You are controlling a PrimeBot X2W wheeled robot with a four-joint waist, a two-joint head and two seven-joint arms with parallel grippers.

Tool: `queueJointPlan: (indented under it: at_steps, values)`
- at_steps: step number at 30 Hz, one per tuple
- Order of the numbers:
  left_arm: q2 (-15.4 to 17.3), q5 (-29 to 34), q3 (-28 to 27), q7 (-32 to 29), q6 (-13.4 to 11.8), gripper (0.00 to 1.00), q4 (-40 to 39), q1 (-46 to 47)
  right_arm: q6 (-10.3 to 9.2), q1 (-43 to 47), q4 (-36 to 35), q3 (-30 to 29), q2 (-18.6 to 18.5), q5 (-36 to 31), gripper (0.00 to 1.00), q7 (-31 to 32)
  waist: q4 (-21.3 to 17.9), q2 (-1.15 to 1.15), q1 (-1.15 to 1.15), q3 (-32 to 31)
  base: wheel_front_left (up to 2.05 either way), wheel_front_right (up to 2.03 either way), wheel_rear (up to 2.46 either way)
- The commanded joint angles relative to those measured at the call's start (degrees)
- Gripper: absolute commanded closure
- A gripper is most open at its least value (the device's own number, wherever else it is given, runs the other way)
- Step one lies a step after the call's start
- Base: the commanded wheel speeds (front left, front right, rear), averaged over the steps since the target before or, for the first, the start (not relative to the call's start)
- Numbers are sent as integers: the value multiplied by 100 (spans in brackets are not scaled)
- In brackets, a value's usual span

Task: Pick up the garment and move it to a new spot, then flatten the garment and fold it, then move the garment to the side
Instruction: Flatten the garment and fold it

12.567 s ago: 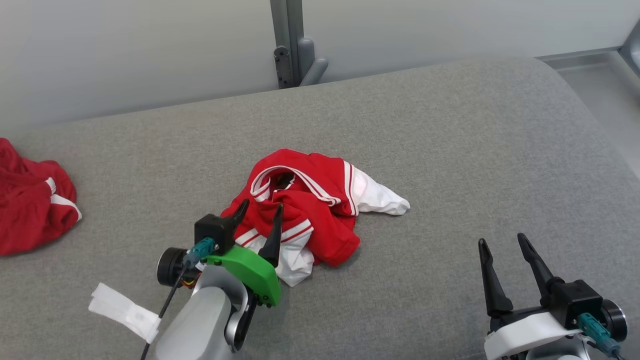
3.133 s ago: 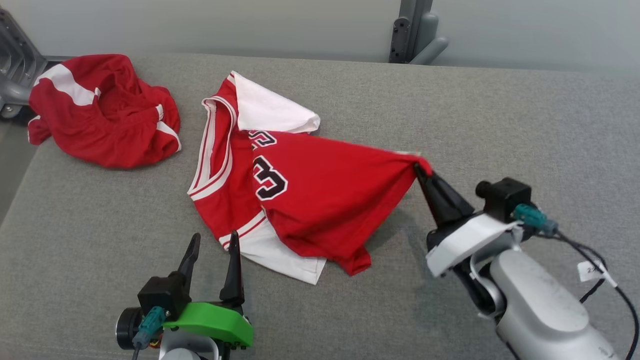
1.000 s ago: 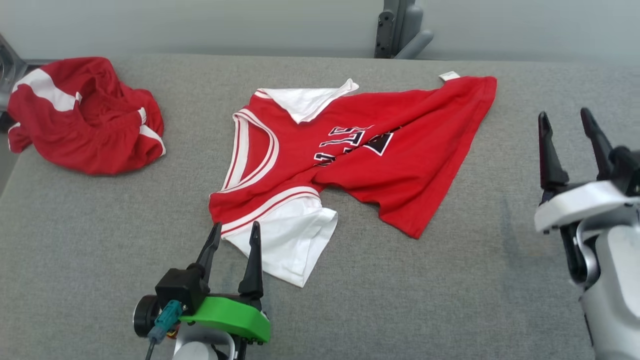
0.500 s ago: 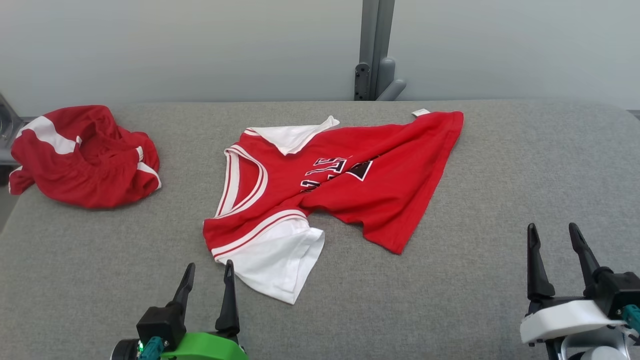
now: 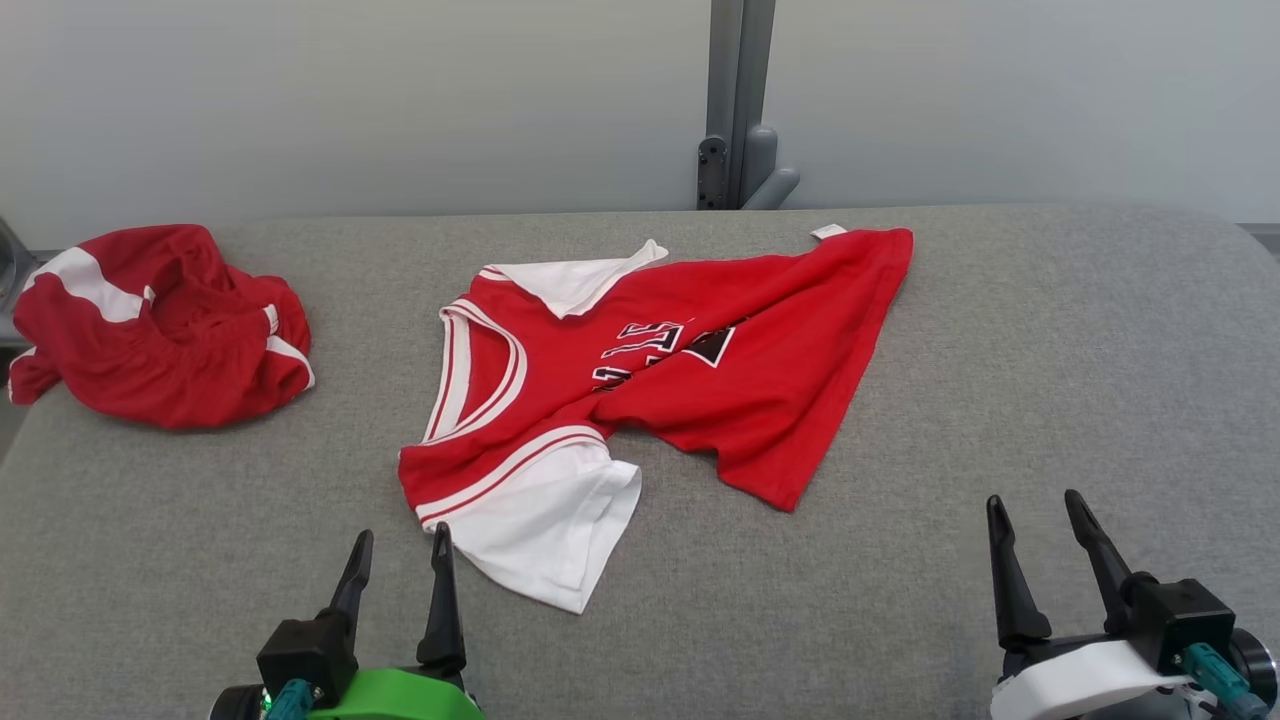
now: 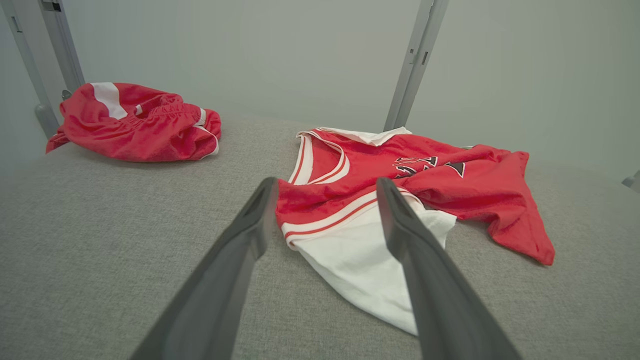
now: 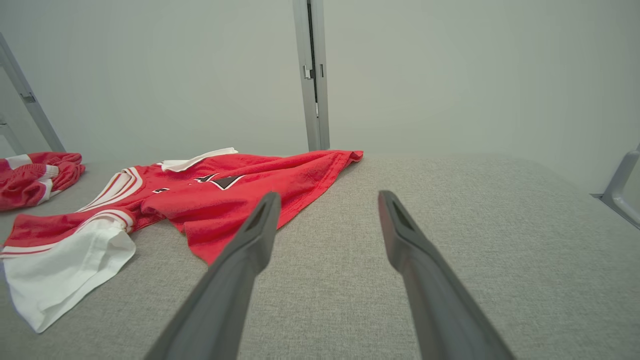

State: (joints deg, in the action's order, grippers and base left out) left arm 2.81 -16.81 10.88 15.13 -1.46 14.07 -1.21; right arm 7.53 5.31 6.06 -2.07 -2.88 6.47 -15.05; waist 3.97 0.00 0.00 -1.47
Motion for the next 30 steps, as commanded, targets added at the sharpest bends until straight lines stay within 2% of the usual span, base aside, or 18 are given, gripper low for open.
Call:
queueJointPlan:
  at_steps: [1, 16, 19, 23, 30]
  values:
    - [16, 46, -2, 2, 27, 0, 7, -27, -8, 26, 20, 22, -4, 16, 0, -19, 0, 0, 0, -1, 0, 0, 0]
    - [15, -32, 107, 2, 51, 0, 242, -15, -8, -10, 58, 146, -4, 78, 0, -19, 27, 0, 0, 16, 0, 0, 0]
    - [15, -238, 336, -56, 131, 0, 647, 33, -8, -6, 72, 148, -4, 79, 0, -18, 27, 0, 0, 27, 0, 0, 0]
    - [16, -720, 752, -427, 173, 0, 994, 228, -8, -22, 103, 156, -4, 61, 0, -19, 22, 0, 0, 58, 0, 0, 0]
    - [17, -1554, 1401, -976, -113, 0, 1354, 601, -8, -89, 163, 242, -4, 62, 0, -19, -43, 0, 0, 140, 0, 0, 0]
